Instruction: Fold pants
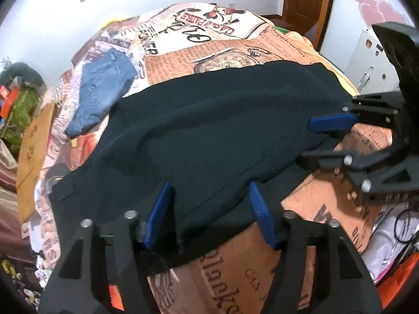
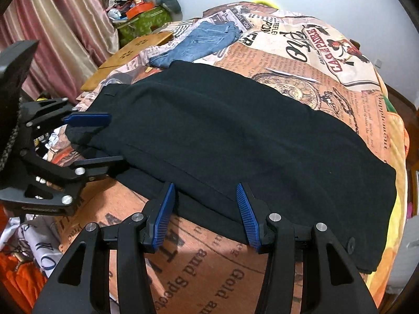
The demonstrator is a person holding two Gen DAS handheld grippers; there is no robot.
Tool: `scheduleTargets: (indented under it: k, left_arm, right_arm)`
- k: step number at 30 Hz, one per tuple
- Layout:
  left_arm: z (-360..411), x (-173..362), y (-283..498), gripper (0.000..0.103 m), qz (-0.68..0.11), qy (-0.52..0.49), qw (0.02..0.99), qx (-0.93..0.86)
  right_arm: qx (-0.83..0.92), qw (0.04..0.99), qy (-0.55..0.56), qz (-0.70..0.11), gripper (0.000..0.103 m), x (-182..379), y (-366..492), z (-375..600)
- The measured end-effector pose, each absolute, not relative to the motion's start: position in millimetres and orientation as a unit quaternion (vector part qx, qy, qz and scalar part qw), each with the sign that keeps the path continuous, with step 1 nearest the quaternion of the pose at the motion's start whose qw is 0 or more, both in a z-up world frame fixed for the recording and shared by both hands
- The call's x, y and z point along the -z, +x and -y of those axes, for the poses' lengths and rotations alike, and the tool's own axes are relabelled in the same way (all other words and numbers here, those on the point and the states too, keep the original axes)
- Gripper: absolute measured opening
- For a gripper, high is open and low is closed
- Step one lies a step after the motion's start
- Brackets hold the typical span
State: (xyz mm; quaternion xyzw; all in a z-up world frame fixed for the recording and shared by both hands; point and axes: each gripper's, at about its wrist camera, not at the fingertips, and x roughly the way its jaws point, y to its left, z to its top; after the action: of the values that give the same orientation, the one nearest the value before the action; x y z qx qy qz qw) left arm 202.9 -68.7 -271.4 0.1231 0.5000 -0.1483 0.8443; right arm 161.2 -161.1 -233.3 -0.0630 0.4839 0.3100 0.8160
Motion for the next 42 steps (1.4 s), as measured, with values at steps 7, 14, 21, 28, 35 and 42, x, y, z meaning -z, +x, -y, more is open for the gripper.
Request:
scheduleTargets:
  k: [7,14,21,28,35,42]
  left_arm:
    - [70.0,269.3,208.9,0.023,-0.506,0.094,0.840,0.172]
    - [75.3,262.2,203.1,0.008,-0.491,0.103,0.846,0.179]
    - [74.5,256.3,192.5,0.007,-0.495,0.089,0.842,0.197]
    - [71.3,257.4,189.9,0.010,-0.510,0.057,0.835,0.200]
    - [76.7,225.9,192.3,0.049,-0.472,0.053,0.857,0.201]
    - [92.4,224.7,232.7,0.065,-0.463,0.042,0.867,0.177]
  right_arm:
    - [-0.335,0.820,-0.067,-0.459,0.036,235.0,162.3,148.0]
    - [-0.340,0.827,-0.048,-0.445,0.010,230.5,160.9,143.2]
    - [-0.351,0.822,-0.043,-0.446,0.008,223.7,154.1,149.7]
    - [-0.336,0.813,-0.008,-0.475,0.017,227.5,151.6,163.7]
    - [-0.257,0.851,0.063,-0.453,0.048,212.7,145.7,238.3]
    - [-0.126,0.853,0.175,-0.475,0.051,231.9,138.9,324.7]
